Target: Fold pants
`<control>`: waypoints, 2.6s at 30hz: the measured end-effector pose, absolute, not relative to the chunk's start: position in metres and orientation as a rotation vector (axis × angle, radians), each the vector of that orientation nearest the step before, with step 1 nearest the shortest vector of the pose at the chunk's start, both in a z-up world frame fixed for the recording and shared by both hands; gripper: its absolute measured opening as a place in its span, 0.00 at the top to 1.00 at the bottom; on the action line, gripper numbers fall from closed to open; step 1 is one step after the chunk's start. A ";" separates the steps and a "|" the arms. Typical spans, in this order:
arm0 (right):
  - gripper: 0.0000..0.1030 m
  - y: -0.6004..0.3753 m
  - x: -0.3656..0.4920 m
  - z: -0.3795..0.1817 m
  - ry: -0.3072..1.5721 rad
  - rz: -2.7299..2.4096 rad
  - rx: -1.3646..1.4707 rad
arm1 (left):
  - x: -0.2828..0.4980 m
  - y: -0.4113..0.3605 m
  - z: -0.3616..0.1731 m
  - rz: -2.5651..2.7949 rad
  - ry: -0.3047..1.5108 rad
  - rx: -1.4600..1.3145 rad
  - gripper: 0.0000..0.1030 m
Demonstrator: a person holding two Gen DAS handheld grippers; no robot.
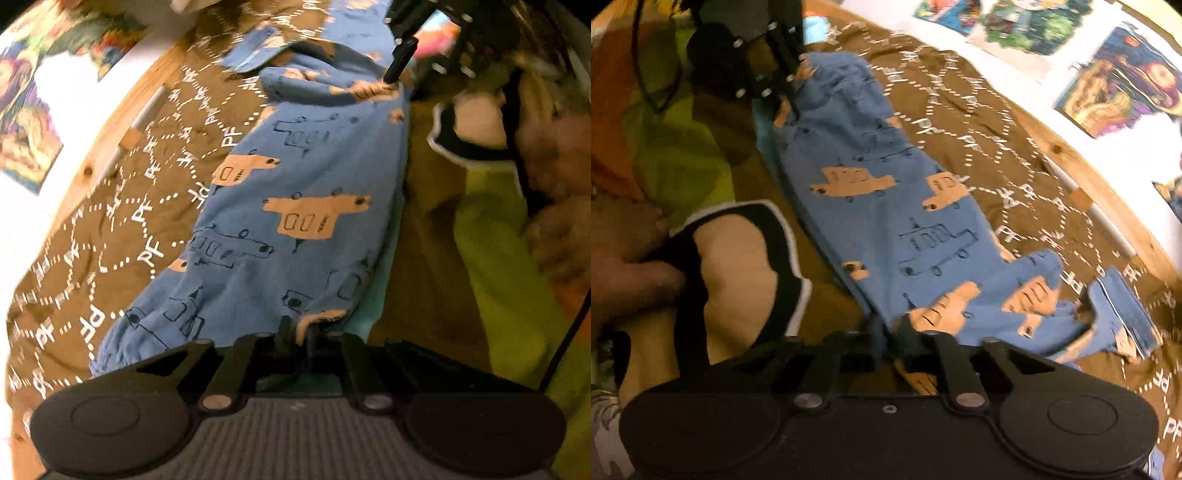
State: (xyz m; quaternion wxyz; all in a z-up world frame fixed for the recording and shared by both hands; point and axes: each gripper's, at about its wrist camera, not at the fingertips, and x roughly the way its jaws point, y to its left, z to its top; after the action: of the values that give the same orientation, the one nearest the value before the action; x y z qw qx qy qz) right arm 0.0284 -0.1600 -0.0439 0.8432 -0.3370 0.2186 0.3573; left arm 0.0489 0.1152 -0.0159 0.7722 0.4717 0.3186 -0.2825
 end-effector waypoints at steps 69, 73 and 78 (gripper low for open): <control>0.63 -0.231 0.229 0.047 0.622 0.395 -0.282 | 0.115 -0.096 -0.028 -0.686 0.651 0.451 0.99; 0.63 -0.201 0.263 0.028 0.680 0.376 -0.361 | 0.120 -0.093 -0.034 -0.693 0.675 0.417 0.99; 0.64 -0.191 0.289 0.007 0.753 0.311 -0.336 | 0.123 -0.091 -0.037 -0.704 0.691 0.403 0.99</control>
State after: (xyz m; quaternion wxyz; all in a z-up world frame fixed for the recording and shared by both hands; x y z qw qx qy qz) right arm 0.2887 -0.1915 0.0069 0.9044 -0.1628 0.3646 0.1505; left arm 0.1233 -0.0915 -0.0371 0.8614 0.1922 0.3295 -0.3354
